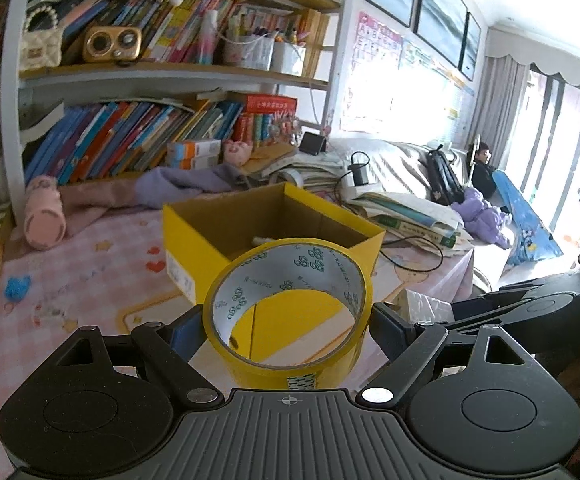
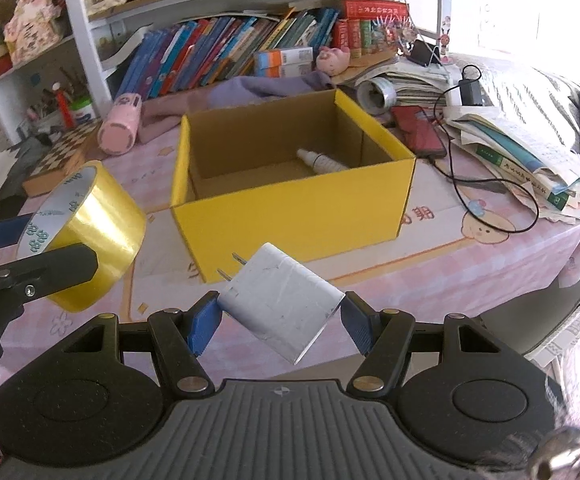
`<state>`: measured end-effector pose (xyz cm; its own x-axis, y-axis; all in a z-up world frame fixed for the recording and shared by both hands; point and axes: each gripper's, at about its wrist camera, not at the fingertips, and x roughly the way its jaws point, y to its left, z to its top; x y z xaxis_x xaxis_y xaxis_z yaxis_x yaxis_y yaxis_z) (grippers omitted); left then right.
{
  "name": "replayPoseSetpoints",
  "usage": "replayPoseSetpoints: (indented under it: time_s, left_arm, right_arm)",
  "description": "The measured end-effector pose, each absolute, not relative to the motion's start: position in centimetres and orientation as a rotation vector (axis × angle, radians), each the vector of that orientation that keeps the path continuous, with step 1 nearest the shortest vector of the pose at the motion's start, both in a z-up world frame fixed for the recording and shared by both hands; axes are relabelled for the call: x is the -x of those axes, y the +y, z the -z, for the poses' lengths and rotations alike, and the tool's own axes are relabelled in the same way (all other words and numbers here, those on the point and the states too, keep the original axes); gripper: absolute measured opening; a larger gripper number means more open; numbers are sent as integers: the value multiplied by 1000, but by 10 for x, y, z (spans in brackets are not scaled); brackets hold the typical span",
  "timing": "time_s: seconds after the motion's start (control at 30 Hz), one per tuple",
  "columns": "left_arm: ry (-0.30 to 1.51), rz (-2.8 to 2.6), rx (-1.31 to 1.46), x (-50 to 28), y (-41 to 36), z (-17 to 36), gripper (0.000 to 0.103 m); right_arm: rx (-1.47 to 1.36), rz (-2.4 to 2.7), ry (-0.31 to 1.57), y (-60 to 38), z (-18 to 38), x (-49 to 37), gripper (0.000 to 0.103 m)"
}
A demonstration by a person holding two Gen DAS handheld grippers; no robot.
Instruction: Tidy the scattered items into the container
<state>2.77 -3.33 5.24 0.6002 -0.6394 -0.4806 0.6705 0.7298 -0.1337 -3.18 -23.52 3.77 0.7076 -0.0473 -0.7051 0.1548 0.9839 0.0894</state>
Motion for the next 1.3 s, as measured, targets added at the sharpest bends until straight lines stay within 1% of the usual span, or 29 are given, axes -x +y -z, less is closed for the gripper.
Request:
replayPoseSetpoints:
  time_s: [0.37, 0.6, 0.73, 0.93, 1.1, 1.3]
  left_arm:
    - [464, 750, -87, -67, -67, -67, 87]
    - [442, 693, -105, -99, -95, -73, 88]
    - [462, 640, -106, -119, -108, -73, 88]
    - [543, 618, -51, -159, -125, -73, 88]
    - [632, 612, -90, -193, -149, -63, 88]
    - [802, 611, -87, -228, -173, -38, 88]
  right_arm:
    - [-108, 95, 691, -267, -54, -8, 63]
    - [-79, 39, 666, -296, -61, -54, 63]
    - [-54, -22, 674, -310, -58, -84, 63]
    - [44, -130, 708, -320, -41, -131, 63]
    - [153, -240, 765, -322, -20, -166, 63]
    - [259, -377, 844, -318, -2, -197, 63]
